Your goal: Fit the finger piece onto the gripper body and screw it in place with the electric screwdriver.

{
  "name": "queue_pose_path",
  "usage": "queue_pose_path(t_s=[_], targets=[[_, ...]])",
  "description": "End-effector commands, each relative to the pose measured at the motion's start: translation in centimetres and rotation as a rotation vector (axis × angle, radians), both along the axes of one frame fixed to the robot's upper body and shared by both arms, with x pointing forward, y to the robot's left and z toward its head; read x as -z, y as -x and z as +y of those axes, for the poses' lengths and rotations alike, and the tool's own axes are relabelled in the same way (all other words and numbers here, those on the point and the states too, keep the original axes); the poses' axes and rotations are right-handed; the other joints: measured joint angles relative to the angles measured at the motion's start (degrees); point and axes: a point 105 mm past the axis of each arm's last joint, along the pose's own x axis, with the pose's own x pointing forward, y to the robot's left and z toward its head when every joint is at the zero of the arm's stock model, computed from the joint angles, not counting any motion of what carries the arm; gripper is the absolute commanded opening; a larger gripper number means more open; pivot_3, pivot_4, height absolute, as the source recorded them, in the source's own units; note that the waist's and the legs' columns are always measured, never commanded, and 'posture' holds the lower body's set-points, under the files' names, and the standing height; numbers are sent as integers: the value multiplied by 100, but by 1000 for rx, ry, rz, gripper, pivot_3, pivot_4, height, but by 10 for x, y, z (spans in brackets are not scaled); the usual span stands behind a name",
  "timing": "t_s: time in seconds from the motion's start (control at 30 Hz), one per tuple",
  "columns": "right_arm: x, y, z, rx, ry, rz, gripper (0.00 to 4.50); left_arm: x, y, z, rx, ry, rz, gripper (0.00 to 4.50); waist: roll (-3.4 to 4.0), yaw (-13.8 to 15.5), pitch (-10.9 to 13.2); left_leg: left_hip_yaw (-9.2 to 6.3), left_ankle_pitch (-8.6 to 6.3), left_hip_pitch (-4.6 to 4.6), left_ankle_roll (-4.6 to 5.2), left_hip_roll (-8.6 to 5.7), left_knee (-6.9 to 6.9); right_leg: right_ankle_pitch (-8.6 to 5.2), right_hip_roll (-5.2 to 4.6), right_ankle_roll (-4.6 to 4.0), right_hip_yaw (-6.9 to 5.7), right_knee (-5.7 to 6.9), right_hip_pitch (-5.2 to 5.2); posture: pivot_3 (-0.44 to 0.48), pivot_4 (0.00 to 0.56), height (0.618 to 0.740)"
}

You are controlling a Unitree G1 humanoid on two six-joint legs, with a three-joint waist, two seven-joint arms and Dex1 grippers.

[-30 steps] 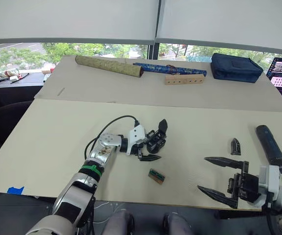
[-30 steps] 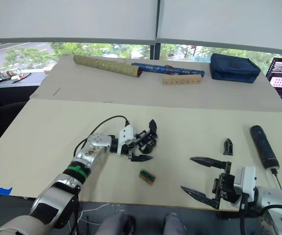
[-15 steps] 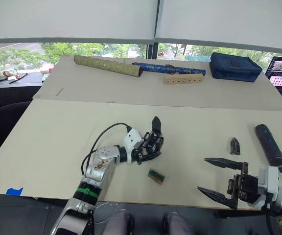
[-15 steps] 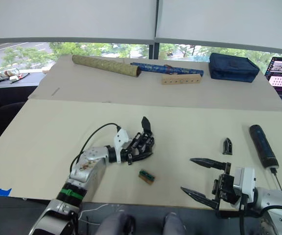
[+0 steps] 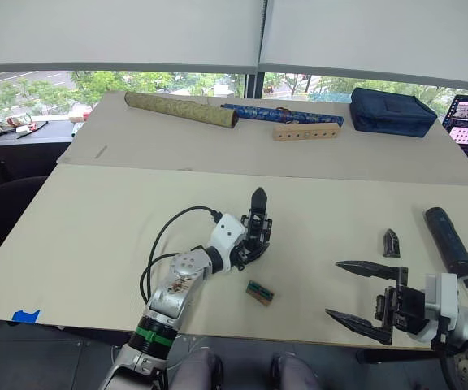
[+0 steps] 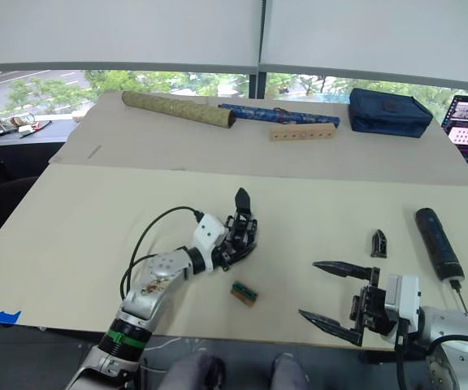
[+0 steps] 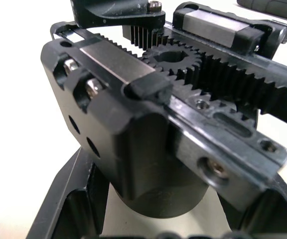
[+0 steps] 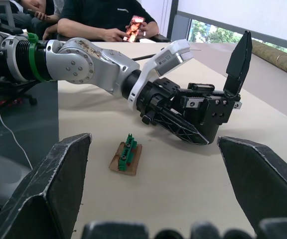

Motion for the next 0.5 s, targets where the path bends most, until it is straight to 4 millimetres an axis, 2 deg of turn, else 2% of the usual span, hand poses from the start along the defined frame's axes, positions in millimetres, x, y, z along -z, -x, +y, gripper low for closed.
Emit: queue_pose_path(t_s=[0.03, 0.37, 0.43, 0.47, 0.5], targets=[[-6, 2, 2, -3, -7, -33, 4500, -13, 4, -6, 28, 10, -69, 2364, 0, -2, 0, 0, 0, 0, 0, 0, 0, 0, 0, 0, 0, 0, 0, 0, 150, 734], [-10, 2, 5, 3, -6, -30, 4500, -6, 6, -3, 34, 2, -40, 2364, 1, -5, 0, -1, 0, 5, -2, 1, -1, 0, -1, 0, 1, 1, 1, 0, 150, 734], [-12, 0, 5, 5, -7, -35, 4500, -5, 5, -1, 37, -7, -44, 3428, 1, -6, 0, -1, 0, 5, -2, 1, -1, 0, -1, 0, 1, 2, 1, 0, 150, 734], [-13, -1, 5, 5, -7, -36, 4500, -5, 5, 1, 37, -9, -45, 3746, 1, -6, -1, -1, 0, 5, -2, 1, -1, 0, -1, 0, 1, 2, 1, 0, 150, 734], [-13, -1, 5, 3, -6, -37, 4500, -6, 5, 3, 42, -8, -43, 4281, 1, -5, -1, 0, 0, 6, -2, 1, -1, 0, -1, -1, 1, 2, 1, 0, 150, 734]])
